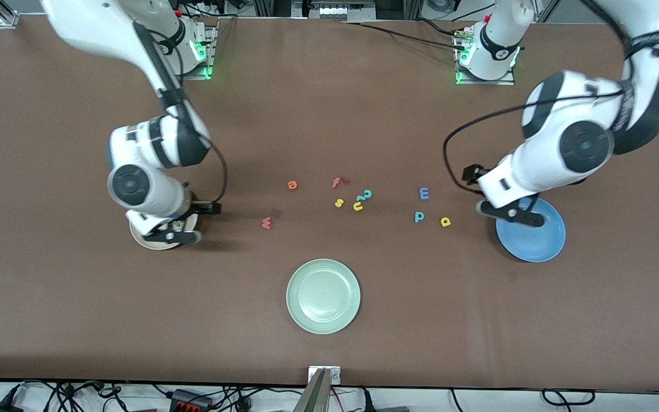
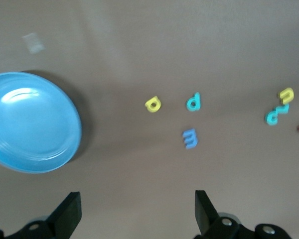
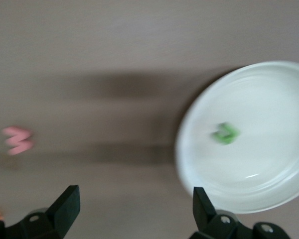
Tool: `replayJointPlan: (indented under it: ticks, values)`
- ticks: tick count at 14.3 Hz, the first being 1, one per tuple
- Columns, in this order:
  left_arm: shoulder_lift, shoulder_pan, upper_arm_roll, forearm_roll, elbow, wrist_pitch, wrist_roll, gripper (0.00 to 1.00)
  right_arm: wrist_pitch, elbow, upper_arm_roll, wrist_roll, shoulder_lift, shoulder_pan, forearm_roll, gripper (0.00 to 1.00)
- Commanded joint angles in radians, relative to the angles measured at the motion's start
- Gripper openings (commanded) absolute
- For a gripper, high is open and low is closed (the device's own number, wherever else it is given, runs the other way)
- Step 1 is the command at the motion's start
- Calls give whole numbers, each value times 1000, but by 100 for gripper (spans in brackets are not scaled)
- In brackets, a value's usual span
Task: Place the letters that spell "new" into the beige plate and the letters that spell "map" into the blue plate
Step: 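Grasp the orange e with the right gripper while the left grasps the blue d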
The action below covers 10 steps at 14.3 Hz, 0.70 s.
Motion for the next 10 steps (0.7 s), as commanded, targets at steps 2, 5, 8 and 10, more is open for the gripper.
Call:
replayJointPlan:
  ticks: [2,5,8,10]
  values:
    - [110,-50,1,14,-16,162,-90,100,51,-9,-4,138,31,121,3,100]
    - [139,-79,3,14,-140,392,-96,100,108,-9,-4,264,76,198,5,100]
    - [199,-91,3,14,-211,558,-120,100,146,-6,-3,312,102,240,5,100]
    - [236,-102,3,14,-212,613,-120,97,169,-5,-1,312,117,263,29,100]
